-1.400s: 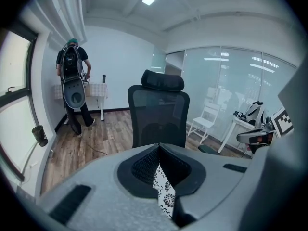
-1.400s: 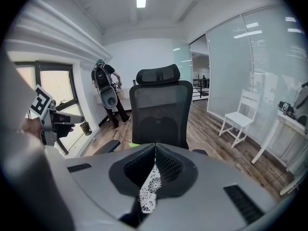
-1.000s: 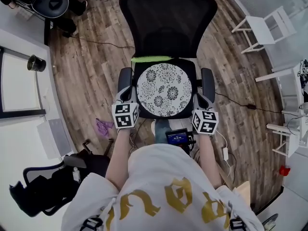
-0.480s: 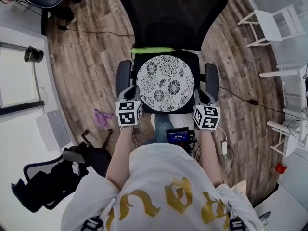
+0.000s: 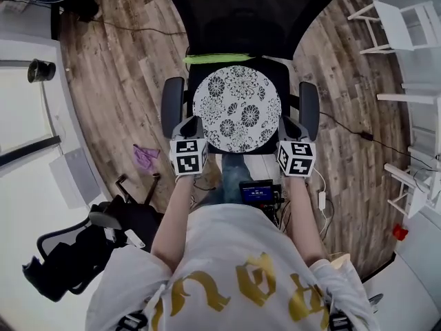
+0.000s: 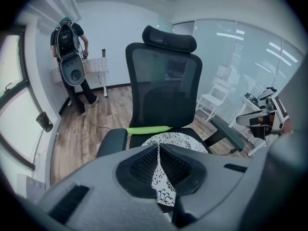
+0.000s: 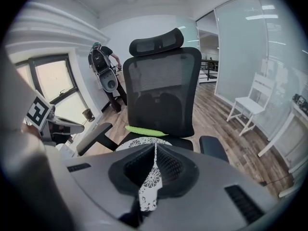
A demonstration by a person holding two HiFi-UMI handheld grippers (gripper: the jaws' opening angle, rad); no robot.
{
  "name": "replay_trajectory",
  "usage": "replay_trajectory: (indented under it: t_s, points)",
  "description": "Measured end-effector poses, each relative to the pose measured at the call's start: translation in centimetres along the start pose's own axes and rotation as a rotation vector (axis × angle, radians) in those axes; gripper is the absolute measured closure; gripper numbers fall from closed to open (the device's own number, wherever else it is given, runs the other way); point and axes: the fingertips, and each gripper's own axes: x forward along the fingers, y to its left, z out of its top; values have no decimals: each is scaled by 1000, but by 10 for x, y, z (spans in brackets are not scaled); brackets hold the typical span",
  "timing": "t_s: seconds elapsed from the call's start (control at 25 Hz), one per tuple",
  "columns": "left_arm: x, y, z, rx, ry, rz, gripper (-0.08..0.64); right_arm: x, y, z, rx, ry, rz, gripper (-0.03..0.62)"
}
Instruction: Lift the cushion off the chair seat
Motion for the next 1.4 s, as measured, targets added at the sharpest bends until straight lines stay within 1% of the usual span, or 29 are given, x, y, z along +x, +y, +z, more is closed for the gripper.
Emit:
replay_trajectory:
  t_s: [0.12,0.28,0.44,0.52,0.64,0.76,0.96,1.12,1.28,1.4]
  points:
    - [16,3,-4,-11,33,10,548,17,-5,3,10,16,6,578]
    - [31,3,-11,-40,64,-7,548,34,-8,2,-11,46,12,578]
    - [49,4,-21,-56,105,-2,548,55,-10,-4,-44,86,25,578]
    - [58,0,-30,-74,139,-14,548,65,-13,-7,-58,106,28,578]
    - [72,-7,-46,-110,192,-54,548,80,-17,-13,-71,127,34,578]
    - [82,-7,-64,-137,241,-66,546,95,-19,-17,-89,141,37,578]
    - [102,-5,-94,-190,308,-39,546,122,-25,-25,-96,168,37,578]
    - [118,-6,-118,-242,373,-23,529,141,-29,-31,-104,187,32,578]
    - [127,-2,-138,-301,430,-13,467,157,-30,-28,-173,174,9,578]
    - [132,4,-150,-352,451,9,453,169,-30,-30,-195,181,8,578]
